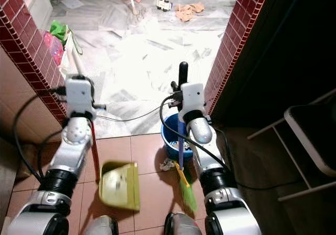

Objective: Sweep floor

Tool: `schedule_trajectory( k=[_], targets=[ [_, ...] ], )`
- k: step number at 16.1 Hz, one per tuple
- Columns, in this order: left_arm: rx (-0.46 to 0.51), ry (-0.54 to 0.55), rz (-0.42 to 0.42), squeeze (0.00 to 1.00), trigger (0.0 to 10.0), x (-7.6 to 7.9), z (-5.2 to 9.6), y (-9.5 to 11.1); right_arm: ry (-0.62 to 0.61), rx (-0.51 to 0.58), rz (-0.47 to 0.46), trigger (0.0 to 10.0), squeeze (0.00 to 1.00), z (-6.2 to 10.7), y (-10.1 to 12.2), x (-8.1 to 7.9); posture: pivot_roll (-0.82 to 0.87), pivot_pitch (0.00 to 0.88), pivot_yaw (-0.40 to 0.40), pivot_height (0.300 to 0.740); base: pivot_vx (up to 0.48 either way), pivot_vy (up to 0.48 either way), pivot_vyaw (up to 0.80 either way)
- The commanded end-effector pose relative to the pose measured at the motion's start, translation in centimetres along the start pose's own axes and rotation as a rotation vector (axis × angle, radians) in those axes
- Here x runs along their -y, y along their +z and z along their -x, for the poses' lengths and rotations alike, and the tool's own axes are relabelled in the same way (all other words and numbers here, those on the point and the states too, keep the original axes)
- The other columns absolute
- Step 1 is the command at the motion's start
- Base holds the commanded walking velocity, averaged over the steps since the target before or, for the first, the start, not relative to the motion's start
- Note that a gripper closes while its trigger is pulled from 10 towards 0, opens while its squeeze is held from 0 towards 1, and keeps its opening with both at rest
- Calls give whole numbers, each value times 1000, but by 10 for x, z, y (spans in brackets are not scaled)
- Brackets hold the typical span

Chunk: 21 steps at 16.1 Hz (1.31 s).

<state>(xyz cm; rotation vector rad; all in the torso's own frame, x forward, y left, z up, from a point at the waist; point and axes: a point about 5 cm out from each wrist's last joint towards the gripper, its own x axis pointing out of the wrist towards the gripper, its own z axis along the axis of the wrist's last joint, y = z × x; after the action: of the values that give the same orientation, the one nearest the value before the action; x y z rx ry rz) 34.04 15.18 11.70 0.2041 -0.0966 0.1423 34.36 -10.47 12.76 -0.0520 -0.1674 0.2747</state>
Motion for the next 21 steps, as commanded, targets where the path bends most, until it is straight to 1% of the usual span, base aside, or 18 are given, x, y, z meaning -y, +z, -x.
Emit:
schedule_trajectory(
  k=[1, 2, 3, 4, 5, 7, 9, 11, 13, 16, 18, 21],
  targets=[
    [42, -7, 7, 0, 10000, 3, 0, 4, 11, 66, -14, 10000, 0, -8, 14, 0, -22, 78, -66, 740, 0, 0, 0],
    [19, -21, 38, 0, 10000, 5, 1, -3, 27, 65, -33, 10000, 0, -11, 15, -2, -22, 76, -68, 740, 0, 0, 0],
    [-4, -9, 47, 0, 10000, 5, 2, -7, 41, 64, -43, 10000, 0, -11, 16, -3, -22, 76, -68, 740, 0, 0, 0],
    [-38, 13, 57, 0, 10000, 4, 2, -12, 75, 59, -72, 10000, 0, -12, 16, -6, -29, 72, -68, 740, 0, 0, 0],
    [-73, 6, 34, 0, 10000, 7, 0, -15, 82, 13, -167, 10000, 0, -13, 12, -7, -31, 68, -69, 740, 0, 0, 0],
    [-70, 4, 66, 0, 10000, 9, 0, -15, 100, 20, -151, 10000, 0, -12, 13, -6, -38, 66, -69, 740, 0, 0, 0],
    [-66, 14, 61, 0, 10000, 9, 0, -14, 111, 22, -155, 10000, 0, -11, 14, -3, -48, 74, -69, 740, 0, 0, 0],
    [-68, 19, 63, 0, 10000, 10, -1, -15, 89, 32, -94, 10000, 0, -11, 14, 4, -50, 77, -70, 740, 0, 0, 0],
    [-79, 24, 58, 0, 10000, 12, -2, -16, 77, 5, -73, 10000, 0, -11, 10, 7, -54, 78, -70, 740, 0, 0, 0],
    [-98, 28, 71, 0, 10000, 13, -4, -18, 146, -38, -151, 10000, 0, -12, 7, -2, -53, 79, -74, 740, 0, 0, 0],
    [-101, 23, 72, 0, 10000, 17, -5, -18, 202, -58, -210, 10000, 0, -12, 6, -10, -55, 78, -77, 740, 0, 0, 0],
    [-104, 18, 80, 0, 10000, 18, -5, -19, 241, -69, -275, 10000, 0, -10, 6, -13, -55, 78, -77, 740, 0, 0, 0]
  ],
)
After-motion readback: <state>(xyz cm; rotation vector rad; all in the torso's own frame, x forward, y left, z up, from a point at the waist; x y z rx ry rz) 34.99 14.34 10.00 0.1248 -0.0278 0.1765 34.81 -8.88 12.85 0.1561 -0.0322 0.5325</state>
